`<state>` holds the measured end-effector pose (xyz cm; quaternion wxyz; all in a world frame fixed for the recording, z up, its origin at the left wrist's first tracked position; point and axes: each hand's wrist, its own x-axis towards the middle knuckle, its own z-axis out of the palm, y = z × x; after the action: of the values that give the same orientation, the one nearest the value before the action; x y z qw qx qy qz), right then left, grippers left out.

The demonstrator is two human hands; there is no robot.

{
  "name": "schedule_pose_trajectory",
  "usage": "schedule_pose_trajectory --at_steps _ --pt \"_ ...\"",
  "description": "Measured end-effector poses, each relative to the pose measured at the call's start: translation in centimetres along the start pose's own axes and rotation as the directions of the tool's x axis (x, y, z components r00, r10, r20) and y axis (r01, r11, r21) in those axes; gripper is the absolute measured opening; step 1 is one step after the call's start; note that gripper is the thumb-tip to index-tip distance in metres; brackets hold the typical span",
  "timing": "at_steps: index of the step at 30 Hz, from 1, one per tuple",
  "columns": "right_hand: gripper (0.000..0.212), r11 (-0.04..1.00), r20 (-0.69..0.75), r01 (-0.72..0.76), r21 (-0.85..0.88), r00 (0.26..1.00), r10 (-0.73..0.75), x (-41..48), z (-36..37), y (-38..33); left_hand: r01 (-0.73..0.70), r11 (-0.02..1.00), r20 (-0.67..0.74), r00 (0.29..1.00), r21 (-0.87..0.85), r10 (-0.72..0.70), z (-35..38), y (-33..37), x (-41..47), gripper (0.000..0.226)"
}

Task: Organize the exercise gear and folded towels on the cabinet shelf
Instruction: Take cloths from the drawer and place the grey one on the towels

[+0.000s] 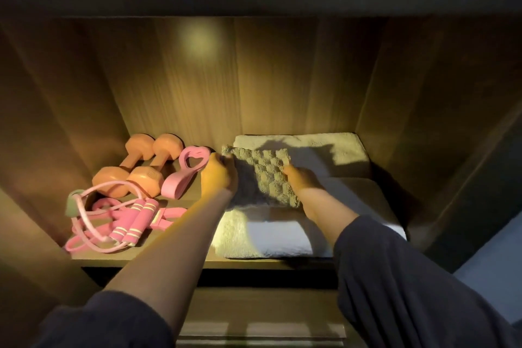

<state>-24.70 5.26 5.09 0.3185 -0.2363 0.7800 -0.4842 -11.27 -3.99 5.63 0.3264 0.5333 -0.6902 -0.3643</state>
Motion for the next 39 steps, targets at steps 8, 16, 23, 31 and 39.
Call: schedule_pose_trajectory --at_steps 8,16,23,31,39 --pt "0.003 0.989 -0.078 0.069 0.132 0.995 -0.059 3.7 -0.1 1.6 0.118 0.954 0.216 0.975 -0.277 -0.057 1.8 -1.0 1.0 0.018" --pt "0.044 0.896 -0.019 -0.012 0.445 1.0 0.023 8.0 -0.3 -3.0 -0.012 0.938 0.012 1.0 -0.347 0.017 4.3 2.6 6.6 0.036" --pt "0.033 0.878 0.028 0.01 0.478 0.999 -0.026 10.5 0.1 1.0 0.123 0.951 0.07 0.992 -0.285 -0.108 5.9 -0.6 7.7 0.045" --pt "0.04 0.945 -0.255 0.303 0.12 0.93 -0.266 10.9 -0.3 0.8 -0.113 0.968 -0.151 0.985 -0.223 0.081 6.5 -0.9 7.0 0.024" --pt "0.051 0.467 0.135 0.414 -0.782 0.843 -0.52 8.9 0.5 2.1 -0.413 0.747 0.29 0.909 0.521 0.3 6.0 -2.3 4.7 0.058"
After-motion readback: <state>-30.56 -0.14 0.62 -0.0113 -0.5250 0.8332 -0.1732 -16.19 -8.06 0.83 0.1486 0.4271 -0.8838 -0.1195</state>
